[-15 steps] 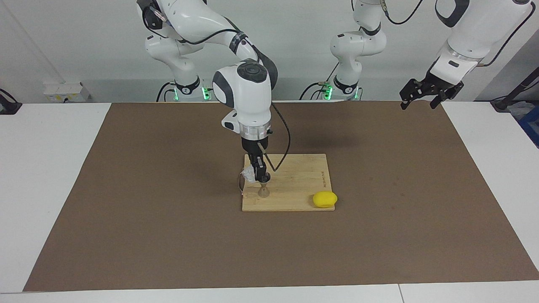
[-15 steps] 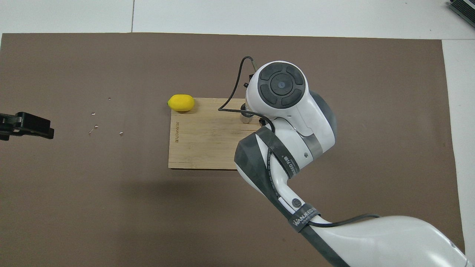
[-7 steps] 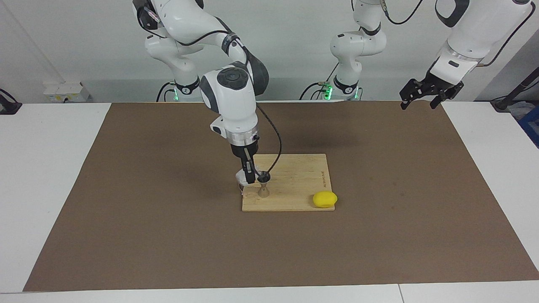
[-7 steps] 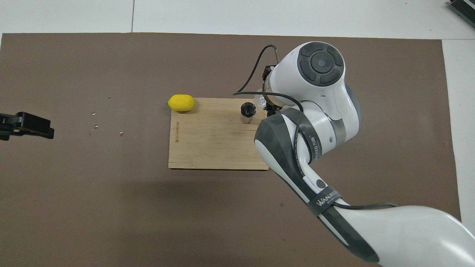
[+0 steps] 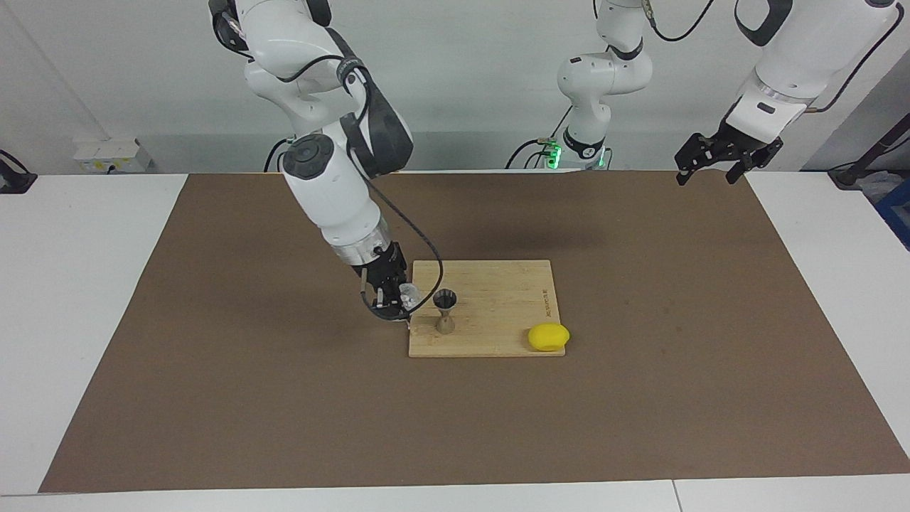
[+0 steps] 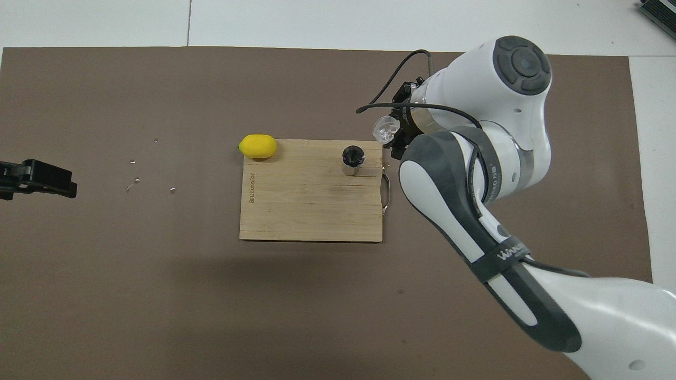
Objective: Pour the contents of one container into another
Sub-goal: 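Turn the glass upright and carry it back with the right gripper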
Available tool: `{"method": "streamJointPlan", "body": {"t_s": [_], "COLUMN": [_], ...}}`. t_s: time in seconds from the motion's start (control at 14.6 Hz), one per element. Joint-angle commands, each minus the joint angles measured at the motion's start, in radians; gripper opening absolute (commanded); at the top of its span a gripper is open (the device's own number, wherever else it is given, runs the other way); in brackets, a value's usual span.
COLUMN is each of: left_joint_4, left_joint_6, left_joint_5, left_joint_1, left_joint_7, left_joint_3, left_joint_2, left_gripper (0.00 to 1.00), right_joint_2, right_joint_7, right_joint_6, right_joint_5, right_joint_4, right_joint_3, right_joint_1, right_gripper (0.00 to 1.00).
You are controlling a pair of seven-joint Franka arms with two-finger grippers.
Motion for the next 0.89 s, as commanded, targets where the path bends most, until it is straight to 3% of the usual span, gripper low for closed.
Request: {"method": "streamJointPlan", "body": {"t_s": [0.0,0.34,0.82], "left_joint_4": [-0.001,-0.001,-0.001], "left_joint_6": [-0.01,-0.01,-0.01], "left_joint_5": [0.002,0.002,0.002], "left_joint_1": [0.005,0.005,0.005], "left_joint_7": [0.001,0.001,0.001], "left_joint_3": [-0.004,-0.004,-0.004], "left_joint_2": [-0.002,-0.002,-0.002], "left_gripper": [1.0,1.0,1.0], "right_joint_2": [-0.023,-0.103,-0.119], "right_joint_7": [-0.089,-0.331,-0.614], "right_joint_6": [0.011,0.086,0.008], "right_joint_5": [0.098,0.313,0.424], "right_joint_4": [-0.058,-0.271,-0.373], "right_joint_3": [0.01,0.009,0.01], "right_joint_1": [-0.07,-0.21,-0.386], "right_gripper": [0.0,0.0,0.0]}}
